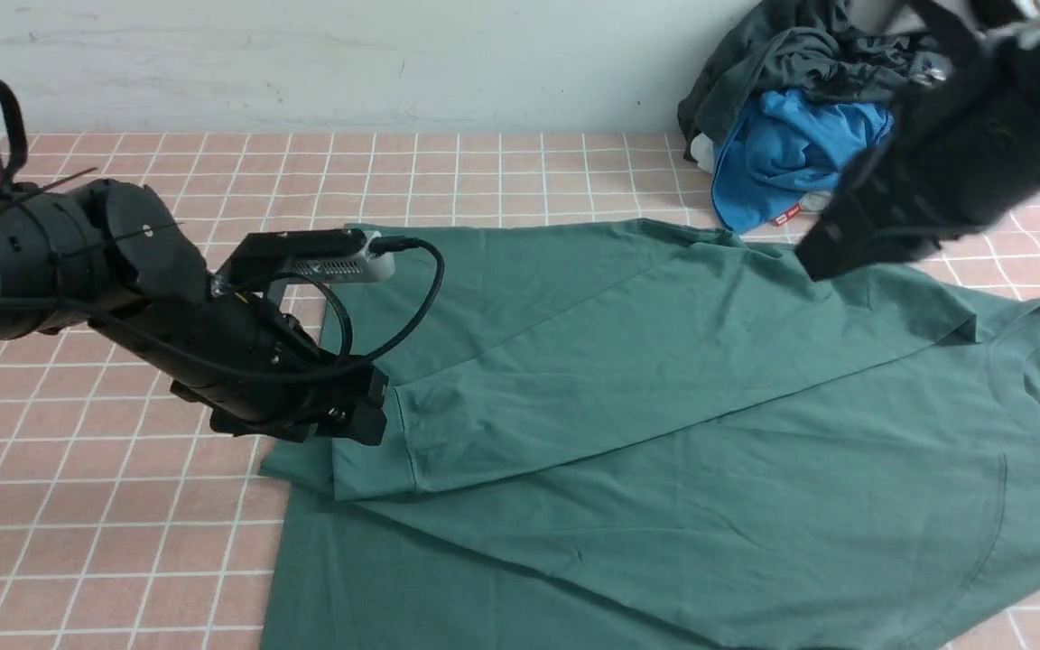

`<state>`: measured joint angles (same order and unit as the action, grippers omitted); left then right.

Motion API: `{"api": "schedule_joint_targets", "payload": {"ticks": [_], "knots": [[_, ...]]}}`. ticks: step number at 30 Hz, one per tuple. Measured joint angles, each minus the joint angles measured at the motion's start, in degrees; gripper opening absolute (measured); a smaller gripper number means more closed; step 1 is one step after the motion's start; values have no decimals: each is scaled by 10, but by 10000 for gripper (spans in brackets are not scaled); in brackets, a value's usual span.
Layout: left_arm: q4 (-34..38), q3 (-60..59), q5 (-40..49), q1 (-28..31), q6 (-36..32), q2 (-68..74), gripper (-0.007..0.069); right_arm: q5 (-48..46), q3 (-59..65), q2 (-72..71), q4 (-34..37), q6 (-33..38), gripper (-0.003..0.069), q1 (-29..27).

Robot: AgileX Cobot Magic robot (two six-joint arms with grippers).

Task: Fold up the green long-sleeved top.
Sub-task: Use both arms simultaneously to clamp the lower edge of the clothing fabric

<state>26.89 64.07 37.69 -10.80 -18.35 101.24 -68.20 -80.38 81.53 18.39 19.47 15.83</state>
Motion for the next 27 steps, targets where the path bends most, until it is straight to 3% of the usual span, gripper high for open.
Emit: {"api": "schedule_joint_targets", "payload": {"ticks": [5,11,14,23,27], "knots": [[-6,23,-3,-7,5,47,435,84,132,-144,-26,0,95,0],[-12,30,-3,-30,5,62,131,267,302,-286,-110,-37,95,0],[-28,39,-1,-31,6,54,28,304,353,-295,-131,-55,95,0],[-150,58,51,-32,61,35,8,336,419,-252,-124,-61,95,0],[-181,58,59,-32,81,35,66,341,419,-250,-99,-62,95,0]]}}
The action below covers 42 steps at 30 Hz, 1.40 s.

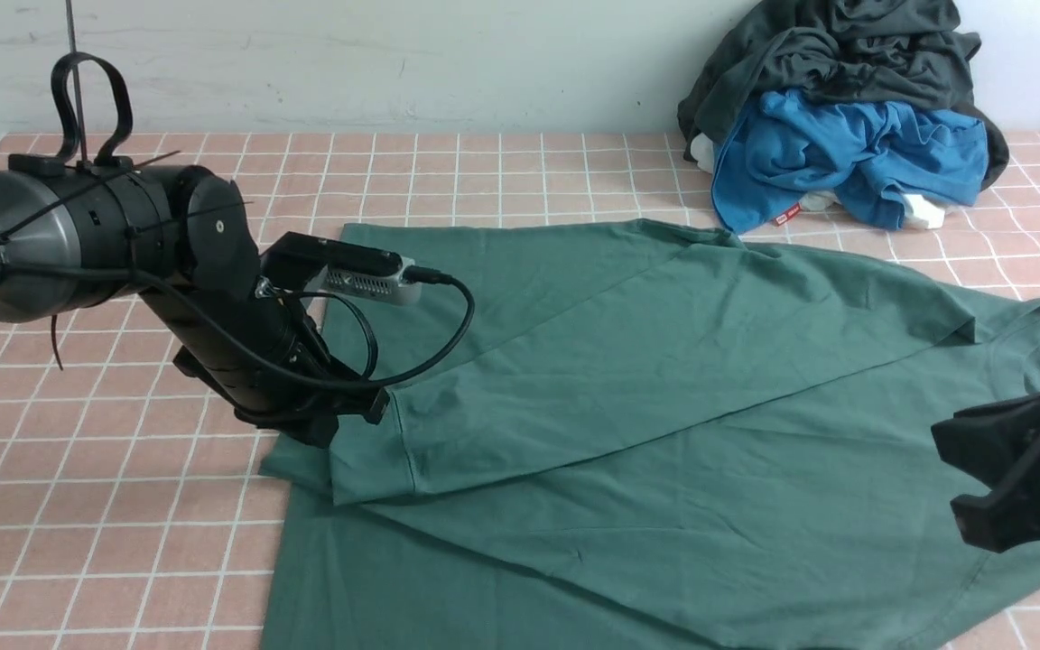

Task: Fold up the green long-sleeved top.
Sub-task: Use both arms simultaneously to clamp the lower edge of the clothing fabric

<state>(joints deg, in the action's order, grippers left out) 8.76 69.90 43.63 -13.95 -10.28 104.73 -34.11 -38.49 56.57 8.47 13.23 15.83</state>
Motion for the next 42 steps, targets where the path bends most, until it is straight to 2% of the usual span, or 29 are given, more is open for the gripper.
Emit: {"api": "schedule_joint_targets", "payload": {"ticks": [1,8,10,12,16,20,23,27,32,37,42], "knots": [[-3,0,2,0,0,0,81,0,0,0,1,0,95,0],[7,8,68,-4,3,-36,332,-3,0,0,4,0,95,0],[22,1,81,-12,2,-56,370,-5,-1,0,4,0,95,0],[41,-33,115,-47,-18,-101,429,-7,-1,0,4,0,95,0],[35,-104,147,-127,-70,-152,451,-9,-1,0,4,0,95,0],[-17,-186,143,-206,-149,-166,451,-21,-1,0,8,0,95,0],[-79,-238,96,-248,-201,-166,451,-29,-1,0,8,0,95,0],[-123,-269,45,-255,-231,-158,451,-30,-1,0,9,0,95,0],[-170,-276,30,-255,-249,-134,437,-30,-1,0,9,0,95,0],[-177,-275,29,-256,-252,-122,325,-30,-1,0,10,0,95,0],[-186,-275,26,-256,-250,-133,105,-30,-1,0,10,0,95,0]]}}
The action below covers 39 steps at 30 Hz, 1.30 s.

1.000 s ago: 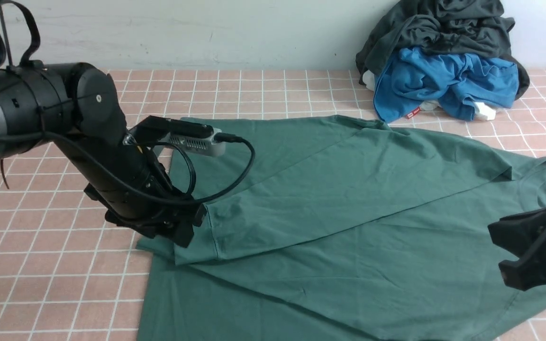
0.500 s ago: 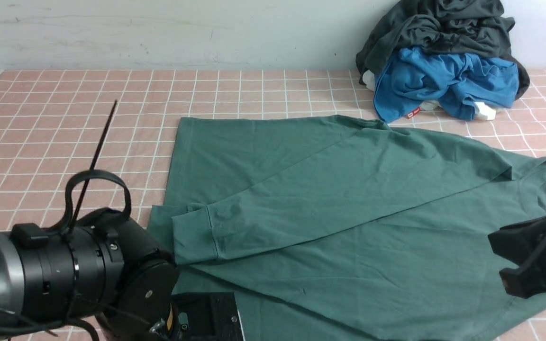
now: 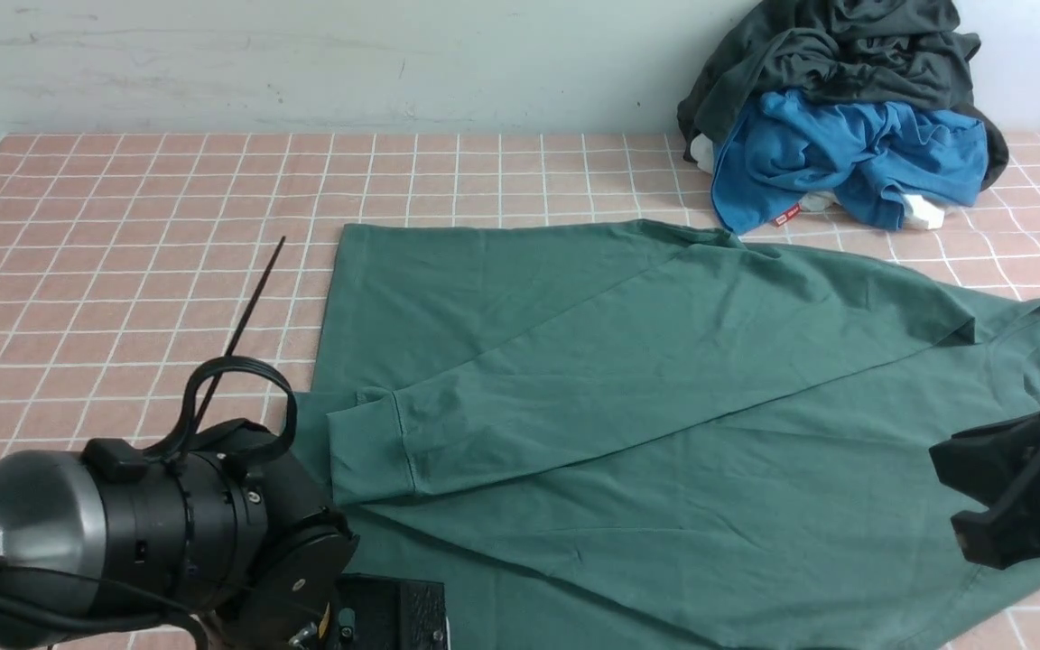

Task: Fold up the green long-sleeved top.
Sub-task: Use both arms simultaneously to clamp the lower edge of the clothing fabric

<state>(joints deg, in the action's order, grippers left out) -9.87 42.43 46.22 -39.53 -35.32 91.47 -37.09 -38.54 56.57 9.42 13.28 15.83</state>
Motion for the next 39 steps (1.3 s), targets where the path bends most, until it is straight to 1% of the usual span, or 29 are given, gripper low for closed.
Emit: {"api": "schedule_joint_targets", "payload": {"ticks": [1,3,5,8,9,13,14,16,18,20,22,23,24,25,26,27,28,29,31,34,36,37,39], "knots": [[-1,1,3,0,1,-9,64,0,0,0,0,0,95,0],[-2,8,15,0,4,-31,20,0,0,0,-1,0,95,0],[-2,16,34,0,9,-56,8,0,0,0,-5,6,95,0],[-2,24,50,0,25,-90,6,-1,0,0,-7,35,95,0],[-3,25,57,0,32,-109,6,-7,0,0,-8,63,95,0],[-1,26,84,3,63,-146,6,-58,-1,0,-6,108,97,0],[1,26,92,12,84,-160,6,-89,-1,0,-6,118,102,0],[2,26,95,24,105,-169,6,-118,-1,0,-13,121,117,0],[2,26,96,42,131,-177,6,-148,-1,0,-32,122,154,0],[3,26,96,60,145,-182,6,-158,5,0,-59,122,204,0],[10,26,94,83,154,-184,6,-147,22,3,-106,125,276,0],[12,26,93,85,154,-184,6,-145,24,4,-106,125,283,0],[21,26,89,100,155,-184,6,-120,46,19,-158,127,342,0],[23,26,88,105,155,-184,6,-113,52,23,-173,127,353,0],[28,26,84,112,156,-184,6,-99,65,42,-210,127,382,0],[29,26,83,115,156,-184,6,-97,67,45,-210,127,385,0],[33,26,78,120,156,-184,6,-74,85,71,-257,127,403,0],[35,26,76,122,156,-184,6,-55,94,94,-289,127,411,0],[38,26,74,123,157,-184,6,-35,99,110,-313,127,414,0],[48,26,58,127,157,-184,6,34,103,166,-376,124,414,0],[52,26,55,126,157,-184,6,49,103,185,-392,123,416,0],[55,26,50,127,157,-184,6,56,103,212,-411,122,417,0],[59,26,48,127,157,-184,6,51,103,241,-428,122,417,0]]}}
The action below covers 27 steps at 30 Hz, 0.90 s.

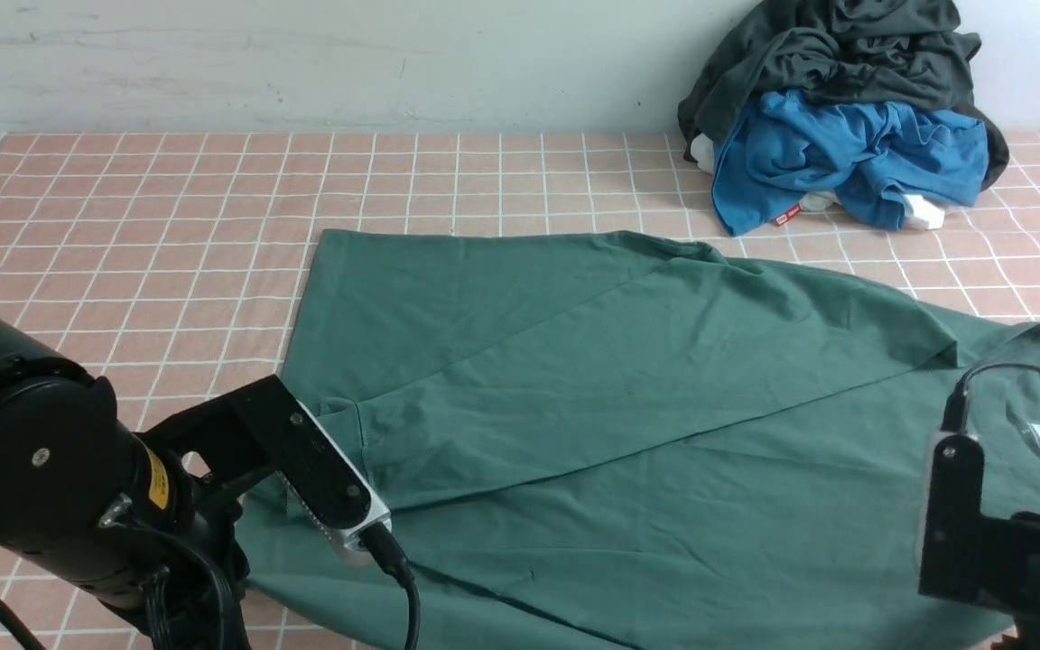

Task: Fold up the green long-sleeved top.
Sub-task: Use both arms simultaneously to clamp the lower edge of the clothing fabric, then use both arms to drag the lower edge of the fabric forward and fold it over the upper edge

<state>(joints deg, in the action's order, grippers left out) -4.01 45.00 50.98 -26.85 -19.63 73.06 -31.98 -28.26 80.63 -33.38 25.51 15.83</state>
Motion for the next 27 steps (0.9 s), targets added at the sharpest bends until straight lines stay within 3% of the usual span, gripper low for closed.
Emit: {"api": "schedule_joint_targets", "payload": {"ticks": [5,8,13,19,27], "knots": [[0,0,0,0,0,0,6,0,-4,26,-17,-1,412,0],[1,0,-1,0,0,0,6,5,-6,33,-21,0,369,0],[2,0,0,0,0,0,6,5,-6,35,-16,-9,180,0],[9,0,0,0,0,0,6,24,-1,7,-18,-16,4,0],[14,0,2,0,42,0,6,18,-3,-54,-19,-51,-6,0]]}}
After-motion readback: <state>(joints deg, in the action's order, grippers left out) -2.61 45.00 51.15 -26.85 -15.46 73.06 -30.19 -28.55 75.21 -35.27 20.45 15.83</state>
